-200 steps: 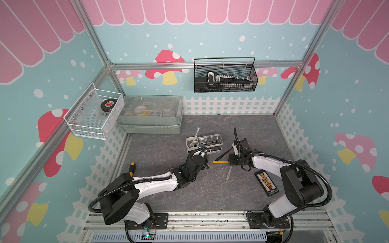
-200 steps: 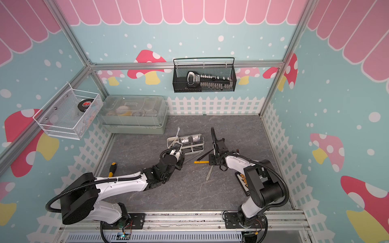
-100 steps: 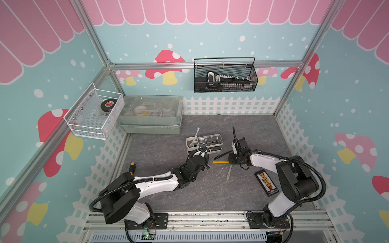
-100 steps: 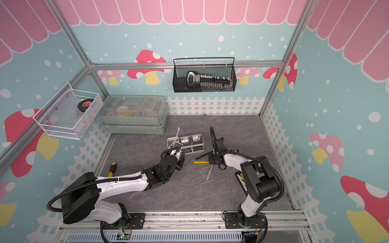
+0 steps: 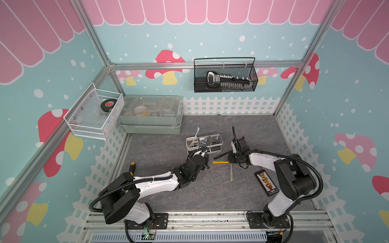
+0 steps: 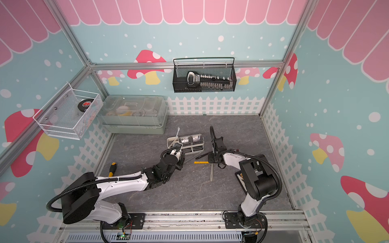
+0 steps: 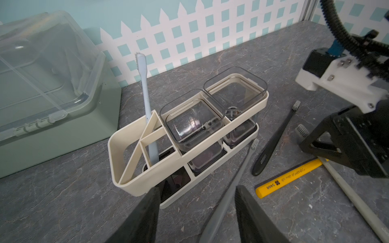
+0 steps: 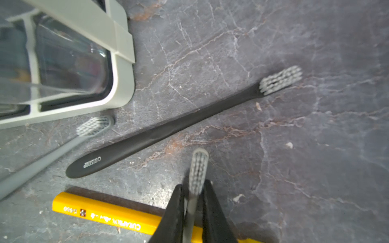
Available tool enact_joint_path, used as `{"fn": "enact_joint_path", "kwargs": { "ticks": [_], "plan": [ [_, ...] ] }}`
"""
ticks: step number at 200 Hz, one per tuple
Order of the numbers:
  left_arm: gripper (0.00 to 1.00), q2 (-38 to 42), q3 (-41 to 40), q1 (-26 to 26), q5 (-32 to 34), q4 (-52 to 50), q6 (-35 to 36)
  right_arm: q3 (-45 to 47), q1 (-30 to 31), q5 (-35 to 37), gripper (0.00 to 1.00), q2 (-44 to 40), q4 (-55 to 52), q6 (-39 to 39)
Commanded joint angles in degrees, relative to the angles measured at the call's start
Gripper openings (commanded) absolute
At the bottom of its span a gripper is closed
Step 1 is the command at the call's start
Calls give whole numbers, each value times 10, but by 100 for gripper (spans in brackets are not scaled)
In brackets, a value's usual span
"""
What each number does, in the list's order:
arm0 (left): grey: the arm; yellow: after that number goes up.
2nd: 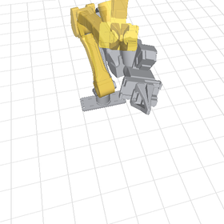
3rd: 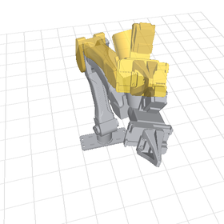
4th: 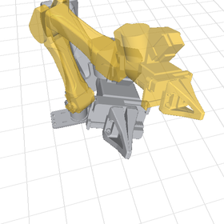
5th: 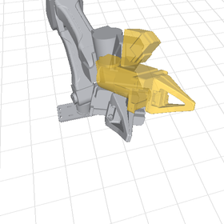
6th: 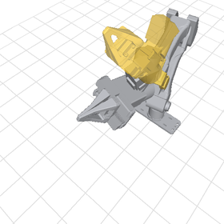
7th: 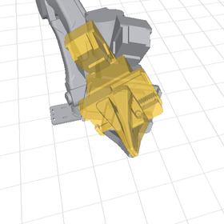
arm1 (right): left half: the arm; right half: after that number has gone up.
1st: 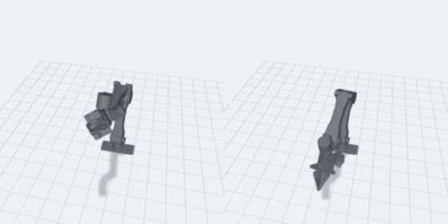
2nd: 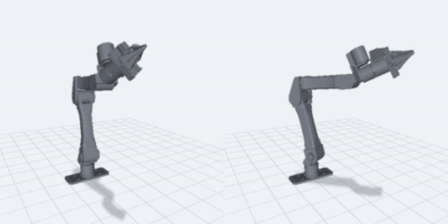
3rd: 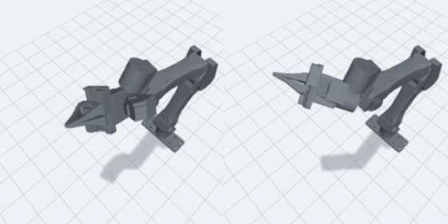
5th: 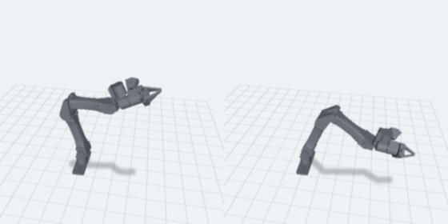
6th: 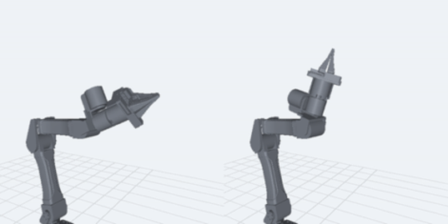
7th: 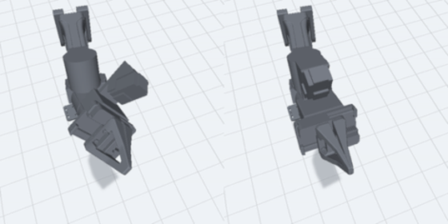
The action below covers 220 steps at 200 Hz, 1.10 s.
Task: Place the toothbrush into the toothbrush holder
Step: Pick up the toothbrush from the center of the board.
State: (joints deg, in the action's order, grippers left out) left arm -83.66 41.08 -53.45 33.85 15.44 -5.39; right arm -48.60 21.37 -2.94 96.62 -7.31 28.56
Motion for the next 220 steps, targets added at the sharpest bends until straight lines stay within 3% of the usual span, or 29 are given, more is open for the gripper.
{"fn": "enact_joint_path", "kwargs": {
  "ticks": [1, 74, 144, 167, 220],
  "plan": [
    [57, -11, 18, -3, 5, -11, 0, 7, 0, -33, 0, 16, -1, -7],
    [57, -5, 19, -4, 11, -15, 1, 18, 0, -31, 0, -6, 0, -1],
    [58, -23, 49, -4, 27, -64, -3, 101, 0, -61, 0, -138, 47, -12],
    [58, -21, 50, -4, -25, -62, -3, 112, 0, -68, 0, -184, 41, -18],
    [58, -19, 45, -5, -218, -40, 23, 122, 0, -70, 0, -285, 31, -20]
  ]
}}
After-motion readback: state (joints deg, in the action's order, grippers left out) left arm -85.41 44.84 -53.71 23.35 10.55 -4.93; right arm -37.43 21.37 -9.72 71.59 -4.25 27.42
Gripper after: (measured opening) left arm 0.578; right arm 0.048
